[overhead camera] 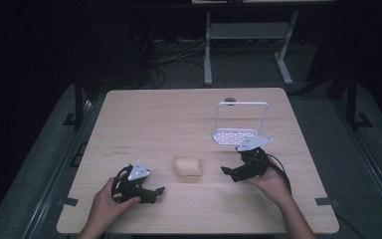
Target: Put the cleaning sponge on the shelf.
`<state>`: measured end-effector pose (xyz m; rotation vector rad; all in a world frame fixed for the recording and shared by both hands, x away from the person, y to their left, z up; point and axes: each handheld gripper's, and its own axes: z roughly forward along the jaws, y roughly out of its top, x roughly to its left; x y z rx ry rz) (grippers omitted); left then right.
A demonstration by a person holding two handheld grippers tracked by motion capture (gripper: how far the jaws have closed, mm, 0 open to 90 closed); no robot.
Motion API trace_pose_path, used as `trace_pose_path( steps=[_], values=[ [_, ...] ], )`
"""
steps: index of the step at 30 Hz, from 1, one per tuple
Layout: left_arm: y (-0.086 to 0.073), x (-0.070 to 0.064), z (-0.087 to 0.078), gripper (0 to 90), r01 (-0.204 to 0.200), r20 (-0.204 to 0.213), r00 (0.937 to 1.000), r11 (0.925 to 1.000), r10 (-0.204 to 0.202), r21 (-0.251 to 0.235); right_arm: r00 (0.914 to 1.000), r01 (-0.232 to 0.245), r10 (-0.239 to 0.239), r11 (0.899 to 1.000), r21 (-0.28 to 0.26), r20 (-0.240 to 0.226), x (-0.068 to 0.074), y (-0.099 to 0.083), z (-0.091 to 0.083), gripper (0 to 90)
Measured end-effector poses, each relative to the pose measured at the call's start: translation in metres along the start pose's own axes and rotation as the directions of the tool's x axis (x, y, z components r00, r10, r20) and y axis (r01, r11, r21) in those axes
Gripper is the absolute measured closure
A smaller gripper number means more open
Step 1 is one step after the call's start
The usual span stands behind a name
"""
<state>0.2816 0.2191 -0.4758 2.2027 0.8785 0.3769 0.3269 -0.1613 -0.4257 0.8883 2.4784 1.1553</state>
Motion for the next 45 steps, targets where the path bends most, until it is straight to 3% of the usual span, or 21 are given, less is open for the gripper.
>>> trace_pose_path(
  steps=[15,32,45],
  values=[
    [0.000,0.000,0.000,12.8,-0.003,-0.001,1.0000,1.0000,0.003,0.001,0.9980,0.037,-0.037,0.999,-0.006,-0.051,0.008,0.019,0.014,8.5],
    [0.000,0.000,0.000,12.8,0.000,-0.001,1.0000,1.0000,0.000,-0.002,0.9886,0.091,-0.091,0.996,-0.010,-0.120,0.022,0.042,0.035,8.5],
    [0.000,0.000,0.000,12.8,-0.004,-0.001,1.0000,1.0000,0.004,0.001,0.9643,0.120,-0.121,0.993,-0.019,-0.235,0.027,0.054,0.055,8.4]
  ],
)
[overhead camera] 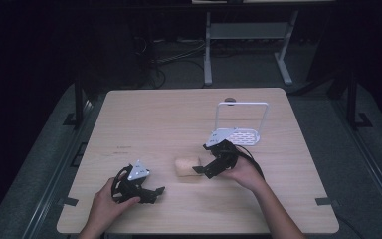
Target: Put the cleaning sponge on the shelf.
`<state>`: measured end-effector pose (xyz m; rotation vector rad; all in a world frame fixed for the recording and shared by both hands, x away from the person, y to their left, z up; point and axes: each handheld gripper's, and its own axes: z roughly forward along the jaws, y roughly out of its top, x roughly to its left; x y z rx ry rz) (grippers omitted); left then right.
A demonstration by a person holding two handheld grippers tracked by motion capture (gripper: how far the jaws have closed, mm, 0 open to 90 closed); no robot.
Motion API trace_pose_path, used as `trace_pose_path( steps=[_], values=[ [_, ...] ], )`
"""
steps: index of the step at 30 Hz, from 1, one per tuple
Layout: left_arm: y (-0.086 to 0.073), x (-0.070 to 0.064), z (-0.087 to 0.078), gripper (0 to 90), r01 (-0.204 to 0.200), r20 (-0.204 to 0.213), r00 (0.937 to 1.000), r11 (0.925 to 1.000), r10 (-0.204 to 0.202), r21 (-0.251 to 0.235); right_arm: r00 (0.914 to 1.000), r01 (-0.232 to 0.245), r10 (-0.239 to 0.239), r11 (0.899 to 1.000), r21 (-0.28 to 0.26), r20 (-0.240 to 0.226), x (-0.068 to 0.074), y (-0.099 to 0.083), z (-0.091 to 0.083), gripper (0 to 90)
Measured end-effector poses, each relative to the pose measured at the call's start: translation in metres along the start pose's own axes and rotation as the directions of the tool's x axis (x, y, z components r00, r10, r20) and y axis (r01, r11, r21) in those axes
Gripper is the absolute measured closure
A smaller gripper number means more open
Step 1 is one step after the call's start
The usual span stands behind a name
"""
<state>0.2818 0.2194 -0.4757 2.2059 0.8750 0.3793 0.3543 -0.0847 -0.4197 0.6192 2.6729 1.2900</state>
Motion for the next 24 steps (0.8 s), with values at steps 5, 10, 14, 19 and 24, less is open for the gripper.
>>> trace_pose_path(
  steps=[5,10,14,19,24],
  values=[
    [0.000,0.000,0.000,12.8,0.000,0.000,1.0000,1.0000,0.000,0.000,0.9995,-0.004,0.004,1.000,0.011,-0.032,-0.002,0.000,0.009,8.4],
    [0.000,0.000,0.000,12.8,0.000,0.000,1.0000,1.0000,0.000,0.000,0.9989,0.007,-0.006,1.000,0.011,-0.047,-0.003,0.000,0.015,8.4],
    [0.000,0.000,0.000,12.8,0.002,0.000,1.0000,1.0000,-0.002,0.000,0.9982,0.018,-0.017,1.000,0.018,-0.058,-0.003,0.003,0.022,8.4],
    [0.000,0.000,0.000,12.8,0.000,0.000,1.0000,1.0000,0.000,0.002,0.9972,0.031,-0.029,0.999,0.029,-0.069,-0.004,0.006,0.030,8.4],
    [0.000,0.000,0.000,12.8,0.001,0.000,1.0000,1.0000,-0.001,0.001,0.9957,0.050,-0.046,0.998,0.047,-0.080,-0.002,0.009,0.040,8.4]
  ],
)
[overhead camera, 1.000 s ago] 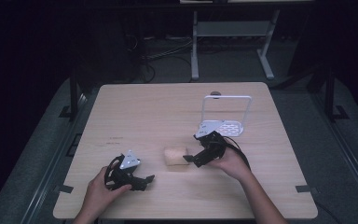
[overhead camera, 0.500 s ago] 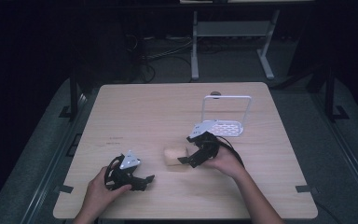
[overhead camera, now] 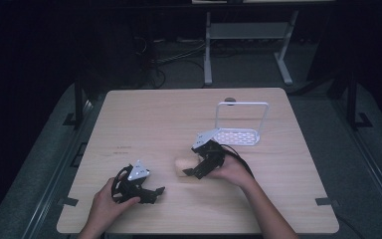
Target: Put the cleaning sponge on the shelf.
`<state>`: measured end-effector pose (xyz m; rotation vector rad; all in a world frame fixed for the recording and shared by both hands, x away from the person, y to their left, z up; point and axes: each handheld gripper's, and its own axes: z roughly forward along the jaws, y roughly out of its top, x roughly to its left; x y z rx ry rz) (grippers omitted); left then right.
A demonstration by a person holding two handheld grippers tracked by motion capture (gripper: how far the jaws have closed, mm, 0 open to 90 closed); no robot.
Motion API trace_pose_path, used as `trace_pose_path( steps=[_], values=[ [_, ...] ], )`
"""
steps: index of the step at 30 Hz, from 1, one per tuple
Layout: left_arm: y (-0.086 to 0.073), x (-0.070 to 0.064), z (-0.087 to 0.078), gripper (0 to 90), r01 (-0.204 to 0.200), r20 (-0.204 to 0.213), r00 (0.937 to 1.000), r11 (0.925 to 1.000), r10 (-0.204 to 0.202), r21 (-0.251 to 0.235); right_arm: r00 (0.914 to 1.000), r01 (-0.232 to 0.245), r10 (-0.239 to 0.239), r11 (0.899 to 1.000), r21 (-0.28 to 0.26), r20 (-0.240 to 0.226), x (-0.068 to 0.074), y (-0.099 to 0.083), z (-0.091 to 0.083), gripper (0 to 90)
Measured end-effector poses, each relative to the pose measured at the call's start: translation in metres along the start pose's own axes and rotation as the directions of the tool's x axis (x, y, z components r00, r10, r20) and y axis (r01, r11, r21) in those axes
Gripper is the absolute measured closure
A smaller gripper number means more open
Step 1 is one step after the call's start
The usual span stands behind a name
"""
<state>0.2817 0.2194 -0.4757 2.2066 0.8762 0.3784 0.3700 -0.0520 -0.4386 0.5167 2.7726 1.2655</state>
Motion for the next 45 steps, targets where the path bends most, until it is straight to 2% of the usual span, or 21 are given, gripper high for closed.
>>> trace_pose_path(
  steps=[7,10,20,22,25,32,37,45],
  values=[
    [0.000,0.000,0.000,12.8,0.002,0.001,1.0000,1.0000,-0.002,-0.002,0.9998,0.002,-0.001,1.000,0.030,-0.018,0.000,0.001,0.014,8.5],
    [0.000,0.000,0.000,12.8,0.002,0.001,1.0000,1.0000,-0.002,-0.002,0.9998,0.009,-0.008,0.999,0.038,-0.018,-0.001,0.000,0.016,8.5],
    [0.000,0.000,0.000,12.8,0.002,0.001,1.0000,1.0000,-0.002,-0.002,0.9992,-0.012,0.014,0.997,0.077,-0.036,-0.004,-0.004,0.026,8.9],
    [0.000,0.000,0.000,12.8,0.002,0.001,1.0000,1.0000,-0.002,-0.002,0.9992,-0.001,0.004,0.997,0.082,-0.039,-0.005,-0.005,0.027,9.2],
    [0.000,0.000,0.000,12.8,0.002,0.001,1.0000,1.0000,-0.002,-0.002,0.9992,0.003,0.000,0.996,0.087,-0.039,-0.004,-0.006,0.029,14.1],
    [0.000,0.000,0.000,12.8,0.002,0.001,1.0000,1.0000,-0.002,-0.002,0.9991,0.003,0.001,0.995,0.102,-0.042,-0.005,-0.007,0.029,17.7],
    [0.000,0.000,0.000,12.8,0.002,0.001,1.0000,1.0000,-0.002,-0.002,0.9990,0.013,-0.009,0.995,0.095,-0.045,-0.005,-0.007,0.028,24.2],
    [0.000,0.000,0.000,12.8,0.002,0.001,1.0000,1.0000,-0.002,-0.002,0.9987,0.033,-0.030,0.996,0.085,-0.040,-0.003,-0.007,0.026,26.2]
  ],
)
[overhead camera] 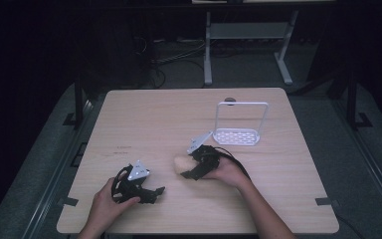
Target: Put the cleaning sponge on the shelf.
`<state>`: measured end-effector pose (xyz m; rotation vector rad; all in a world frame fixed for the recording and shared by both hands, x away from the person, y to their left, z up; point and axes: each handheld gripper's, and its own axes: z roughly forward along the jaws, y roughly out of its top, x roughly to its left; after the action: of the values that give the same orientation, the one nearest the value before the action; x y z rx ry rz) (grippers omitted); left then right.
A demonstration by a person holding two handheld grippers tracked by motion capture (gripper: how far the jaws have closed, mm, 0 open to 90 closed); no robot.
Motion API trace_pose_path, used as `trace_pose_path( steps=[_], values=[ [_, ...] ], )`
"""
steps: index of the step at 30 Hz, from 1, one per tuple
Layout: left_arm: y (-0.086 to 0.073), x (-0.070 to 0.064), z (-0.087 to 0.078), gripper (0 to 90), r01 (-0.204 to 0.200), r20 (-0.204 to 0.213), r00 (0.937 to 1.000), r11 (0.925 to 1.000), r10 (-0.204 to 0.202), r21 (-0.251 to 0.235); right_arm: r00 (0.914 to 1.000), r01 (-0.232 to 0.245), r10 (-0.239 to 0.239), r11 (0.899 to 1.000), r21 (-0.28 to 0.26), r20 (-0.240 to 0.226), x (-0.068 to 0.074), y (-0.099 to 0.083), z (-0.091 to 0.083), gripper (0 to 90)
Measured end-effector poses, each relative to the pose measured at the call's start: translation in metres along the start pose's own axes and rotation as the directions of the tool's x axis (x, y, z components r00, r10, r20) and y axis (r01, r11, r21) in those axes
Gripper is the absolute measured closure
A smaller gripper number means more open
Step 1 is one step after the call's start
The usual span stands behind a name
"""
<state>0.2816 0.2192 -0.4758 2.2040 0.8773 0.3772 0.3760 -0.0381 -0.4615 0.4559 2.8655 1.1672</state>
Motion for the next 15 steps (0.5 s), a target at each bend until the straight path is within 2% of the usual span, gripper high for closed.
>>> trace_pose_path(
  steps=[3,7,15],
  values=[
    [0.000,0.000,0.000,12.8,0.000,0.000,1.0000,1.0000,0.000,0.000,1.0000,0.004,-0.004,1.000,-0.009,0.003,0.001,0.000,-0.002,26.3],
    [0.000,0.000,0.000,12.8,-0.003,0.000,1.0000,1.0000,0.003,0.001,0.9998,-0.016,0.016,0.999,-0.032,0.008,0.002,-0.002,-0.008,26.3],
    [0.000,0.000,0.000,12.8,-0.005,-0.001,1.0000,1.0000,0.005,0.002,0.9995,0.000,0.001,0.999,-0.044,0.030,0.004,-0.005,-0.019,26.4]
  ],
)
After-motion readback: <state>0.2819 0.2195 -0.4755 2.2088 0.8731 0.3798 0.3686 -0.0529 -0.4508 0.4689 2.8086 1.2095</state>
